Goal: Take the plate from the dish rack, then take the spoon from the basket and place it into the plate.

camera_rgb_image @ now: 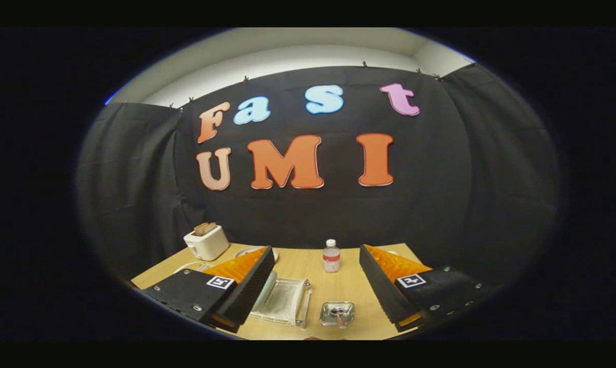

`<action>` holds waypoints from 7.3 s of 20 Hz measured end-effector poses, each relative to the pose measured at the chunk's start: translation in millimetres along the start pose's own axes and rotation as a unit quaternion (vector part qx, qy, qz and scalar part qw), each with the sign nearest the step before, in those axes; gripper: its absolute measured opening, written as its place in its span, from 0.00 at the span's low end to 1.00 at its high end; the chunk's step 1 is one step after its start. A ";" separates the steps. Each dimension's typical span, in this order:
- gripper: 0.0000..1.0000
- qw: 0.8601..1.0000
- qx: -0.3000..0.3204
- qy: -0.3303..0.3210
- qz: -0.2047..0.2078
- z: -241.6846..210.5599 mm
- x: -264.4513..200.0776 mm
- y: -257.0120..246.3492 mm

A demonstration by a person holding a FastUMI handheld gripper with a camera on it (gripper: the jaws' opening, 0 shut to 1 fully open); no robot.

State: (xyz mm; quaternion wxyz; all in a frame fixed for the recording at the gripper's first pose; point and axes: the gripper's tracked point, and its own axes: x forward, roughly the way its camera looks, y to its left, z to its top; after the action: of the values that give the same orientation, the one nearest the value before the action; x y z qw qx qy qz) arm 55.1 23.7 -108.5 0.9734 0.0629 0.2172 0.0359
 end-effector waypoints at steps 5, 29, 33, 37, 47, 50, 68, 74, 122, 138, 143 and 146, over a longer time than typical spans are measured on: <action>0.99 0.994 0.031 0.099 0.033 -37.4 33.8 24.9; 0.85 0.867 0.028 0.490 0.084 -209.1 108.3 129.4; 0.85 0.863 -0.005 0.502 0.061 -219.3 110.2 138.2; 0.73 0.860 -0.011 0.509 0.030 -218.9 112.5 145.8; 0.37 0.850 -0.058 0.520 -0.064 -222.7 110.2 136.2; 0.32 0.851 -0.072 0.509 -0.105 -218.1 107.8 116.6; 0.25 0.899 0.008 0.423 -0.112 -151.9 3.5 56.3; 0.25 0.901 0.052 0.429 -0.042 -176.0 -38.5 48.5; 0.74 0.932 0.182 0.313 0.010 -344.4 -46.5 22.4; 0.52 0.993 -0.037 0.101 -0.042 -260.9 8.0 -36.2; 0.28 0.994 -0.041 0.090 -0.055 -256.3 14.0 -37.7; 0.15 0.993 -0.020 0.102 -0.053 -254.7 16.9 -39.9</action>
State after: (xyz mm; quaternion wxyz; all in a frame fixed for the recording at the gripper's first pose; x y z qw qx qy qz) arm -36.9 13.1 -349.8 0.9477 0.0278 0.3179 -0.0047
